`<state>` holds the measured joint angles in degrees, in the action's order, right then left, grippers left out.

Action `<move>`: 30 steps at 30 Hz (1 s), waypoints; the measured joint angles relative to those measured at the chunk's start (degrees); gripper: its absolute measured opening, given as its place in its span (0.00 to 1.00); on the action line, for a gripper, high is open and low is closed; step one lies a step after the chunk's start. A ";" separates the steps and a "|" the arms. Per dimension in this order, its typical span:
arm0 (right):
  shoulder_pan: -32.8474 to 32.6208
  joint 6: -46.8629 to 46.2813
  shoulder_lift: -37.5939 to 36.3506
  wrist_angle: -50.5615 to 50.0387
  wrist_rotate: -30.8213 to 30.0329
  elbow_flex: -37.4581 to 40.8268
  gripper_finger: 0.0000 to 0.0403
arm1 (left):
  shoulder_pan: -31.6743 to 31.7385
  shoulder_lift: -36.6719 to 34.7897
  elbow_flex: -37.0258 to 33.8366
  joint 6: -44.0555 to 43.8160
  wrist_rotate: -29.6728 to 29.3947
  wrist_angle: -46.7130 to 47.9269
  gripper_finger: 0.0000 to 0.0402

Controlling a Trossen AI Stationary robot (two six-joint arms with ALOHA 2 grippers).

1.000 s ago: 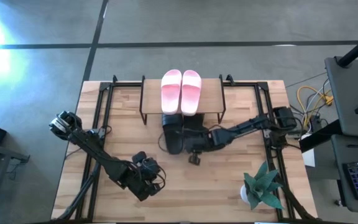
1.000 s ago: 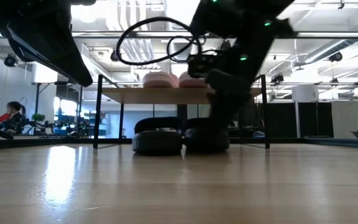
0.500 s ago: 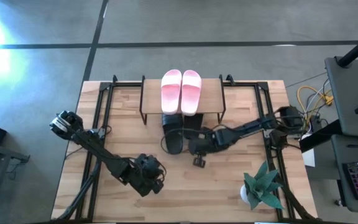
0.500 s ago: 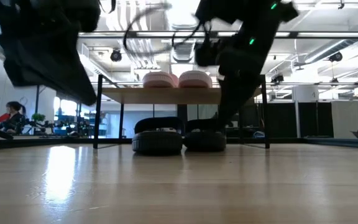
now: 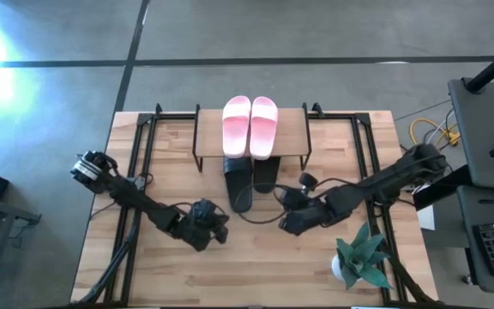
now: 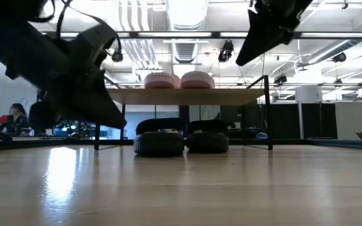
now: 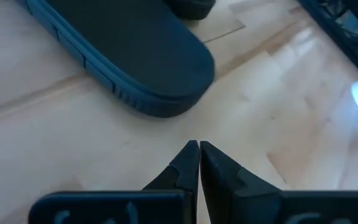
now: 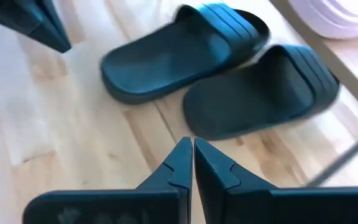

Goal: Pick and place slides into the shelf
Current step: Adjust the slides under the shelf

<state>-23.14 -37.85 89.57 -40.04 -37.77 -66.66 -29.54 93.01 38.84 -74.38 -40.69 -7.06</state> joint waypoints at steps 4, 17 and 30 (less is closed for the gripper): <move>0.02 -2.24 -1.11 -1.93 -0.12 0.94 0.02 | 3.18 0.00 -0.09 0.44 3.11 -0.74 0.00; 0.03 -2.68 -2.49 -1.77 0.06 4.82 0.02 | 6.70 8.25 5.33 7.63 8.62 -3.46 0.00; 0.17 -2.24 -2.96 -1.70 0.06 4.99 0.02 | 10.44 10.20 7.07 7.15 8.41 2.81 0.00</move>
<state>-22.96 -40.10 86.61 -41.74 -37.71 -61.67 -19.10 103.21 45.91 -67.23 -32.29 -4.24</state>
